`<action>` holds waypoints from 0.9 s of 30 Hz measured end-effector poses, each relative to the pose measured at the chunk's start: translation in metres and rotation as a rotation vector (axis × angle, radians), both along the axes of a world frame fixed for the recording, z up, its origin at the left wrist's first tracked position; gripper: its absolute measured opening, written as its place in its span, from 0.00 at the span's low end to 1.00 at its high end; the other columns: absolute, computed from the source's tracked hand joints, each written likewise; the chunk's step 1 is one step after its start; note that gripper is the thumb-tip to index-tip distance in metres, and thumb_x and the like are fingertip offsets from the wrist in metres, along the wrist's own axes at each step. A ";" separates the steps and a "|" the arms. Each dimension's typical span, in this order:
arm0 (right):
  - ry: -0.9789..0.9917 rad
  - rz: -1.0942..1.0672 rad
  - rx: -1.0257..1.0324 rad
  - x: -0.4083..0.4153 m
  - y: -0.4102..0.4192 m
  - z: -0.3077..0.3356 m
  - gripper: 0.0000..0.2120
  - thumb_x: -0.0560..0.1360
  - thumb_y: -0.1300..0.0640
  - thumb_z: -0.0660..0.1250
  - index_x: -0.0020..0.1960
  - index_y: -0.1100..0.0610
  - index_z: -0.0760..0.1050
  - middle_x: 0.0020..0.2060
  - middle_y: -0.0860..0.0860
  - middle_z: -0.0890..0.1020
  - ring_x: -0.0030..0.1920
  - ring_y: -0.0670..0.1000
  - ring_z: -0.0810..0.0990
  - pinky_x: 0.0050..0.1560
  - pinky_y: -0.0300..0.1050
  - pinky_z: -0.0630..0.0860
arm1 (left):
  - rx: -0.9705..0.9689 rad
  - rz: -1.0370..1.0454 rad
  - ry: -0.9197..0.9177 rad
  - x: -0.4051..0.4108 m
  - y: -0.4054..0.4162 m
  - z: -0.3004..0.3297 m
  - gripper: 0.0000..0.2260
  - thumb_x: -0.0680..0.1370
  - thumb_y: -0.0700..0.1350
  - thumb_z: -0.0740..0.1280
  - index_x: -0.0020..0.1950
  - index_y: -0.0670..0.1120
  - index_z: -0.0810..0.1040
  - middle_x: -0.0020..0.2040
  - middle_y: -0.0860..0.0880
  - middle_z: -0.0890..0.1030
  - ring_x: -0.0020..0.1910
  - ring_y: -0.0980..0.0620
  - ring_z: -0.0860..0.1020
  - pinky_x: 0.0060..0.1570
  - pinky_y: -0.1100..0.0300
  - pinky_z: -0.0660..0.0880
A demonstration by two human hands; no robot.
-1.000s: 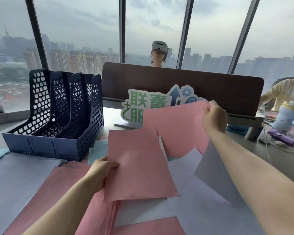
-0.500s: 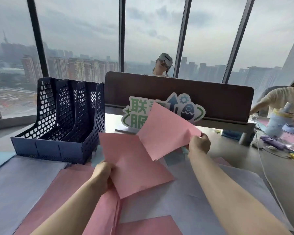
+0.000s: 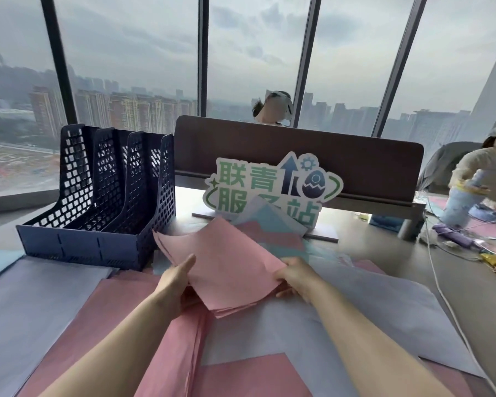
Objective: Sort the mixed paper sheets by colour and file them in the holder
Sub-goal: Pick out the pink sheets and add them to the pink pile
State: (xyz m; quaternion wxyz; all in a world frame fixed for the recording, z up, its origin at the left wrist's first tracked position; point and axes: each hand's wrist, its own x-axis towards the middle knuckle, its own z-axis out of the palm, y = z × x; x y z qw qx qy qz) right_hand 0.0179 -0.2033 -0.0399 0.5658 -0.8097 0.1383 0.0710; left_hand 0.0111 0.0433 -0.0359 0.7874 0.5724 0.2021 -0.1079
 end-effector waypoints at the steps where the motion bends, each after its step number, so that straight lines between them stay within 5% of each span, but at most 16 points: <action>1: 0.011 0.056 -0.058 -0.003 0.002 0.002 0.11 0.73 0.70 0.62 0.52 0.60 0.77 0.33 0.57 0.80 0.24 0.50 0.77 0.22 0.39 0.73 | 0.022 0.000 -0.018 -0.001 0.000 0.000 0.09 0.79 0.47 0.68 0.54 0.42 0.76 0.44 0.40 0.83 0.38 0.41 0.82 0.33 0.52 0.80; 5: -0.061 0.118 -0.343 0.001 -0.002 0.004 0.07 0.72 0.64 0.67 0.47 0.56 0.80 0.35 0.52 0.80 0.31 0.49 0.77 0.28 0.36 0.70 | 0.189 -0.012 -0.103 0.001 0.003 0.000 0.14 0.75 0.31 0.64 0.58 0.44 0.75 0.45 0.42 0.83 0.40 0.42 0.81 0.42 0.49 0.80; 8: -0.118 0.019 -0.439 0.010 -0.010 0.002 0.11 0.73 0.58 0.69 0.55 0.57 0.81 0.48 0.52 0.81 0.46 0.52 0.78 0.44 0.40 0.71 | 0.280 -0.072 -0.160 -0.001 0.008 0.007 0.15 0.73 0.30 0.62 0.54 0.47 0.77 0.45 0.41 0.84 0.41 0.40 0.81 0.48 0.41 0.80; 13: -0.050 0.097 -0.339 0.020 -0.005 -0.002 0.07 0.76 0.59 0.67 0.53 0.54 0.80 0.38 0.52 0.78 0.35 0.50 0.74 0.34 0.40 0.69 | 0.374 -0.148 -0.055 0.004 0.021 0.003 0.14 0.68 0.34 0.71 0.53 0.37 0.76 0.46 0.32 0.82 0.39 0.37 0.81 0.46 0.38 0.79; 16: -0.117 -0.052 -0.471 0.040 -0.018 -0.003 0.14 0.75 0.61 0.63 0.58 0.54 0.79 0.50 0.55 0.81 0.49 0.56 0.80 0.45 0.43 0.71 | 0.421 -0.090 -0.074 0.011 0.022 -0.004 0.13 0.67 0.33 0.71 0.51 0.38 0.78 0.46 0.33 0.83 0.43 0.33 0.83 0.46 0.34 0.79; 19: -0.107 -0.169 -0.538 0.058 -0.037 -0.002 0.08 0.75 0.62 0.61 0.51 0.59 0.76 0.52 0.61 0.80 0.52 0.59 0.80 0.44 0.42 0.69 | 0.438 -0.027 -0.113 0.017 0.025 -0.011 0.15 0.62 0.37 0.70 0.48 0.40 0.80 0.42 0.36 0.84 0.39 0.38 0.83 0.43 0.36 0.80; 24: -0.009 -0.321 -0.441 0.101 -0.064 -0.003 0.13 0.73 0.61 0.63 0.55 0.65 0.78 0.48 0.63 0.83 0.45 0.62 0.85 0.39 0.48 0.77 | 0.366 -0.035 -0.054 0.022 0.034 -0.018 0.09 0.73 0.32 0.69 0.53 0.38 0.79 0.44 0.35 0.83 0.37 0.42 0.80 0.45 0.44 0.79; 27: 0.042 -0.338 -0.473 0.122 -0.073 -0.004 0.17 0.72 0.58 0.66 0.59 0.63 0.77 0.54 0.60 0.82 0.50 0.59 0.83 0.46 0.48 0.78 | 0.315 -0.052 -0.030 0.024 0.038 -0.020 0.10 0.74 0.32 0.68 0.54 0.38 0.78 0.40 0.38 0.82 0.31 0.44 0.79 0.38 0.51 0.79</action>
